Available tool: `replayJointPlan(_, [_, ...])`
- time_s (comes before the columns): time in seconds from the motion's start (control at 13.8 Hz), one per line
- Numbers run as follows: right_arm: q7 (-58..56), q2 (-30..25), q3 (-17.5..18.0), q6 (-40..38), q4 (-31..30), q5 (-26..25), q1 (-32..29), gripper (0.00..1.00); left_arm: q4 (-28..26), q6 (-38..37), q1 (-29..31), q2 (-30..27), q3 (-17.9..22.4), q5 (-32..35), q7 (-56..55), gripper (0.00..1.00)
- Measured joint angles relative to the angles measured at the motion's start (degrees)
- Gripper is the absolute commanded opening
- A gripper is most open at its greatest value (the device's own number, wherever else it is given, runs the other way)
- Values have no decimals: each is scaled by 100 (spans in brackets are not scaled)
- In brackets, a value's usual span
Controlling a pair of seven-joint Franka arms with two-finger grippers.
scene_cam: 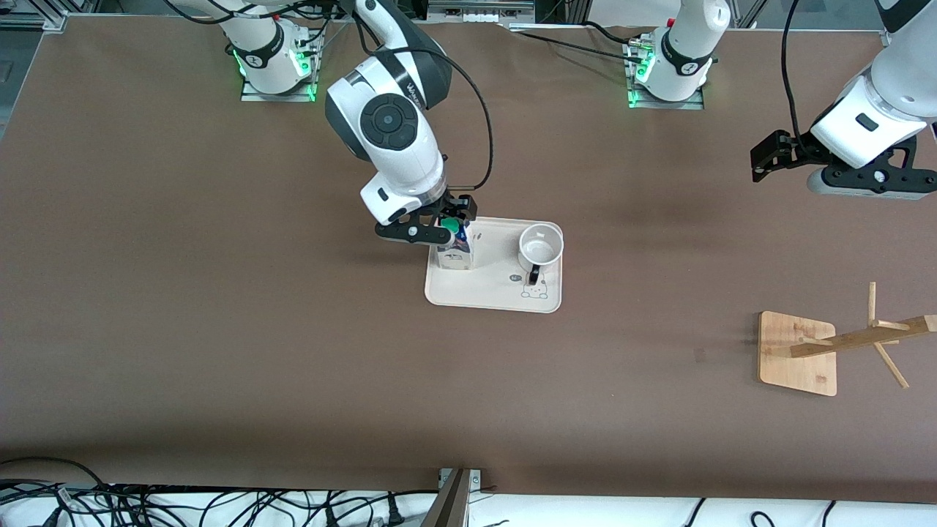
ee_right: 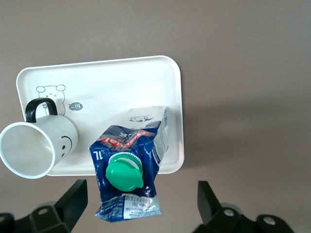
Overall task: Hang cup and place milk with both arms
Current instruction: 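Lower the right gripper around the blue milk carton, then close the right gripper on the milk carton and lift it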
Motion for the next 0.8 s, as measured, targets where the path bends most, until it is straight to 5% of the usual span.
replayJointPlan(0.65, [122,362,-23,419,-8,-92,347,100,744,-151,6,526,14,0,0,100])
replayJointPlan(0.8, [122,392,-50,417,-37,-110,347,89,766,-165,6,532,13,0,0,100])
